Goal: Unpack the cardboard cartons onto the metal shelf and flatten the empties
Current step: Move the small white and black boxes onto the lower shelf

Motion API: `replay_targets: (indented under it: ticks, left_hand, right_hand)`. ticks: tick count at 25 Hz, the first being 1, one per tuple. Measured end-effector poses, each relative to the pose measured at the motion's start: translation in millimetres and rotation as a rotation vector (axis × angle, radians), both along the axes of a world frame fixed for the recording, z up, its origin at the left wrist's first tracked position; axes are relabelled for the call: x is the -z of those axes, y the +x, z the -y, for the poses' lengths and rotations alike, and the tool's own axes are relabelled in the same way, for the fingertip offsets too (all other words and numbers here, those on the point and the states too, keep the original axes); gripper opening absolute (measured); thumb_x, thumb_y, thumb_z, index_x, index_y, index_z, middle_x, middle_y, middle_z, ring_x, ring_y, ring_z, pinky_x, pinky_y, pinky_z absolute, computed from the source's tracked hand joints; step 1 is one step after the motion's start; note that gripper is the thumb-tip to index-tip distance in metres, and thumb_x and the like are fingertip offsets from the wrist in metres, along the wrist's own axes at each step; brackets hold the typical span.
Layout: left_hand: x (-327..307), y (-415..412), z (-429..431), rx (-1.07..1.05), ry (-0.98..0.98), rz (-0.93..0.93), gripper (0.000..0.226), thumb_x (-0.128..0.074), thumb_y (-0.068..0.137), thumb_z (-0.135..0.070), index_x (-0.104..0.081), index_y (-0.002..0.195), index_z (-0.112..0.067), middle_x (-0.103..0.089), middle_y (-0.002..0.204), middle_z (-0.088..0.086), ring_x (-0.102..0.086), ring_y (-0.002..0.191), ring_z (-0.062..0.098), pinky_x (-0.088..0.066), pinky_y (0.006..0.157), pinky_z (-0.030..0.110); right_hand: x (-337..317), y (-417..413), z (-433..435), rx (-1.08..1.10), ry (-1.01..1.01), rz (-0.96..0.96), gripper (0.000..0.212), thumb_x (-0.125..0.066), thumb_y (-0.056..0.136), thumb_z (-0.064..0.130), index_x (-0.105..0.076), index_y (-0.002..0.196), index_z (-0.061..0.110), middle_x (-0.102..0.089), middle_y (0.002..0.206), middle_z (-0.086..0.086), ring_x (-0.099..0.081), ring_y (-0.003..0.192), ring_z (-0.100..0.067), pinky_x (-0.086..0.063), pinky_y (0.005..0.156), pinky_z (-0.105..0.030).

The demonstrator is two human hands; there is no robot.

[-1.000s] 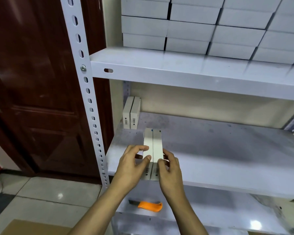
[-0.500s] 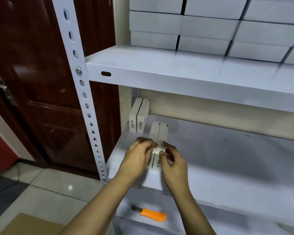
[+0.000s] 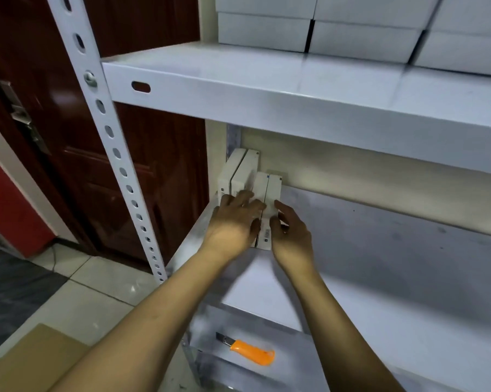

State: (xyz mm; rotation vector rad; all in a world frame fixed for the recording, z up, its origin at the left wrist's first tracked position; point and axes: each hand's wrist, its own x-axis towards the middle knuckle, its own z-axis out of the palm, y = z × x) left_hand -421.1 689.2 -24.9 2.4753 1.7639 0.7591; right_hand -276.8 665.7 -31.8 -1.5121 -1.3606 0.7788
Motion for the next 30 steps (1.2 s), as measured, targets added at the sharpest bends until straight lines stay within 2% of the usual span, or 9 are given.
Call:
replay_targets:
  ticks: [2, 4, 5, 6, 10, 12, 16, 22, 30]
  left_hand:
    - [-5, 2, -6, -0.020, 0.018, -0.087, 0.036, -0.059, 0.091, -0.023, -0.063, 0.127, -0.026, -0.056, 0.133, -0.003, -0.050, 0.114, 0.031, -0.044, 0.089, 0.042]
    - [-11, 6, -13, -0.043, 0.010, -0.158, 0.037, -0.054, 0.097, -0.022, -0.058, 0.133, -0.029, -0.054, 0.137, -0.007, -0.045, 0.122, 0.027, -0.036, 0.097, 0.039]
    - [-13, 8, -18, -0.054, 0.015, -0.182, 0.037, -0.052, 0.099, -0.021, -0.056, 0.135, -0.029, -0.054, 0.139, -0.007, -0.043, 0.125, 0.026, -0.034, 0.101, 0.039]
    - [-15, 10, -22, -0.063, 0.014, -0.199, 0.037, -0.051, 0.099, -0.021, -0.055, 0.135, -0.028, -0.054, 0.140, -0.007, -0.042, 0.127, 0.026, -0.033, 0.104, 0.040]
    - [-17, 10, -34, -0.069, 0.049, -0.187, 0.037, -0.057, 0.093, -0.020, -0.062, 0.129, -0.023, -0.063, 0.133, -0.003, -0.047, 0.126, 0.030, -0.031, 0.104, 0.041]
    - [-15, 10, -38, -0.065, 0.048, -0.180, 0.038, -0.060, 0.091, -0.021, -0.062, 0.129, -0.021, -0.064, 0.132, -0.002, -0.048, 0.126, 0.031, -0.031, 0.104, 0.042]
    - [-10, 11, -45, -0.077, 0.042, -0.189, 0.047, -0.060, 0.091, -0.024, -0.055, 0.138, -0.021, -0.054, 0.146, -0.001, -0.040, 0.137, 0.031, -0.026, 0.110, 0.043]
    - [-4, 10, -55, -0.081, 0.010, -0.241, 0.059, -0.060, 0.091, -0.027, -0.045, 0.148, -0.020, -0.041, 0.157, 0.004, -0.027, 0.146, 0.038, -0.018, 0.117, 0.047]
    - [-1, 9, -64, -0.084, -0.062, -0.293, 0.075, -0.060, 0.093, -0.035, -0.022, 0.156, -0.022, -0.018, 0.166, 0.003, -0.011, 0.152, 0.037, -0.012, 0.121, 0.048]
  right_hand:
    - [1, 0, -9, 0.007, 0.002, -0.032, 0.038, -0.050, 0.104, 0.024, -0.056, 0.141, 0.029, -0.060, 0.124, 0.011, -0.062, 0.100, -0.007, -0.044, 0.079, -0.001]
    - [3, -3, -20, 0.044, 0.024, -0.068, 0.036, -0.054, 0.103, 0.022, -0.060, 0.138, 0.026, -0.057, 0.131, 0.007, -0.062, 0.112, -0.011, -0.052, 0.096, -0.022]
    - [3, -5, -24, 0.063, 0.035, -0.081, 0.035, -0.055, 0.102, 0.019, -0.061, 0.136, 0.024, -0.057, 0.130, 0.007, -0.061, 0.115, -0.013, -0.052, 0.099, -0.029]
    - [3, -7, -29, 0.077, 0.047, -0.098, 0.033, -0.057, 0.101, 0.017, -0.062, 0.134, 0.023, -0.059, 0.127, 0.007, -0.062, 0.114, -0.012, -0.053, 0.099, -0.030]
    - [1, -5, -43, 0.095, 0.096, -0.082, 0.027, -0.062, 0.099, 0.016, -0.064, 0.126, 0.017, -0.067, 0.113, 0.007, -0.064, 0.097, -0.003, -0.052, 0.087, -0.015]
    - [2, -3, -50, 0.087, 0.116, -0.031, 0.026, -0.062, 0.099, 0.017, -0.066, 0.125, 0.014, -0.070, 0.113, 0.004, -0.064, 0.097, -0.003, -0.048, 0.083, -0.007]
    - [7, -4, -58, 0.089, 0.118, 0.043, 0.032, -0.057, 0.102, 0.026, -0.064, 0.133, 0.017, -0.071, 0.121, 0.001, -0.066, 0.110, -0.010, -0.054, 0.094, -0.026]
    - [3, -4, -67, 0.070, 0.089, 0.131, 0.036, -0.051, 0.105, 0.027, -0.060, 0.139, 0.019, -0.068, 0.130, 0.000, -0.065, 0.116, -0.017, -0.053, 0.101, -0.036]
    - [2, 2, -68, -0.056, -0.006, 0.154, 0.048, -0.048, 0.105, 0.026, -0.043, 0.153, 0.028, -0.055, 0.147, 0.003, -0.056, 0.130, -0.016, -0.046, 0.107, -0.030]
